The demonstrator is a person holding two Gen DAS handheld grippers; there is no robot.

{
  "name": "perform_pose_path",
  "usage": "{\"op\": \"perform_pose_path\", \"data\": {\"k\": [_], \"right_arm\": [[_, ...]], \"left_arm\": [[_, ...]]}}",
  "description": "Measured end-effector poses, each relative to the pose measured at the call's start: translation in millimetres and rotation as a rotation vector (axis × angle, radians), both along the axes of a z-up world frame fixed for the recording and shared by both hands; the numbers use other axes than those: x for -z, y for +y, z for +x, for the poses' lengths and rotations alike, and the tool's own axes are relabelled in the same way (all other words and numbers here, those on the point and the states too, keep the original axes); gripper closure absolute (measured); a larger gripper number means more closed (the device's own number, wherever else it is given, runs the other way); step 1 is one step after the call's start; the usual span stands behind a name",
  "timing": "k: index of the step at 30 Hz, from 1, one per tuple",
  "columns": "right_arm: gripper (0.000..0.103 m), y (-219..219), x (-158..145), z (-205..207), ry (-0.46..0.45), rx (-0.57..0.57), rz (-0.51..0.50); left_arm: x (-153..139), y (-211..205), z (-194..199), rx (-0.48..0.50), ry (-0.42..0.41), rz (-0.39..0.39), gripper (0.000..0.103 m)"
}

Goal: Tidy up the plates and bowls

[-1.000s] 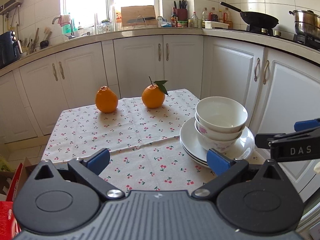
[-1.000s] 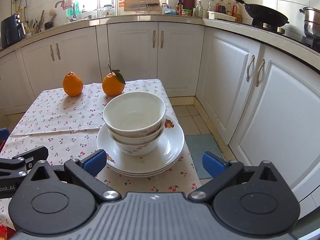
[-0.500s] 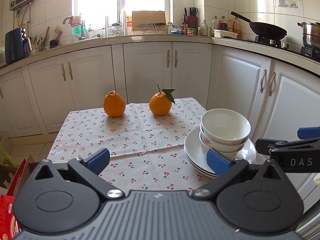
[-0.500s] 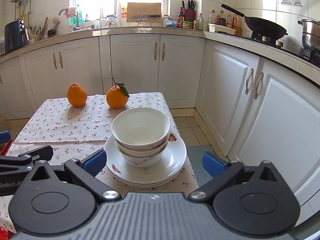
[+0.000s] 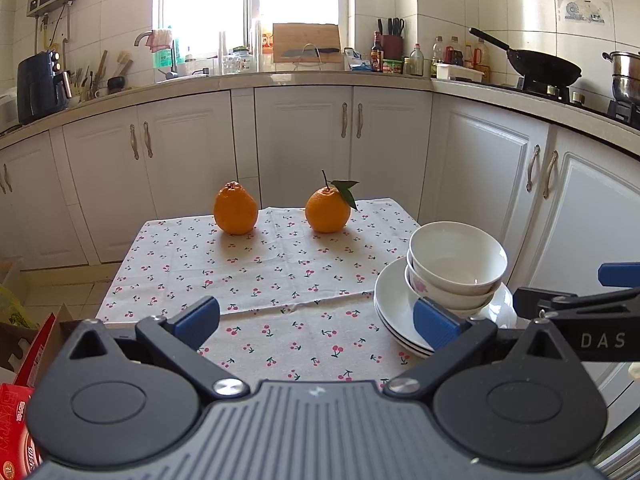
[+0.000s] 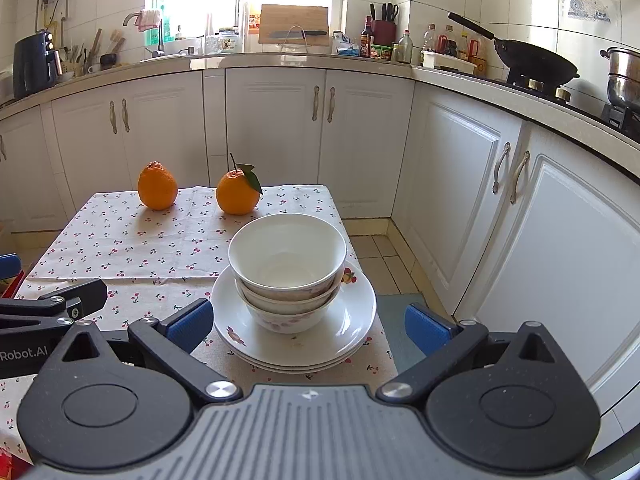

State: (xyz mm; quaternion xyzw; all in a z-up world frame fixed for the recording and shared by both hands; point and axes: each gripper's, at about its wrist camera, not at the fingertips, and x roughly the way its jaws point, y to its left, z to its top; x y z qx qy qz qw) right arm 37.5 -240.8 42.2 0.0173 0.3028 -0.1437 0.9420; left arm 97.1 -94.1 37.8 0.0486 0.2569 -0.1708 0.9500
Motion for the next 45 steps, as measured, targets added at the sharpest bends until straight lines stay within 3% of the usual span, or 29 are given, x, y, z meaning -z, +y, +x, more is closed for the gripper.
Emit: {"op": "perform_pose_path", "data": {"k": [45], "right_arm": [[0.0,0.7,-1.7,-2.6,-0.008,0.008,-0.021]], "left_arm": [[-1.3,0.4,1.0,-0.001,-0.001,-0.008,0.001]]}}
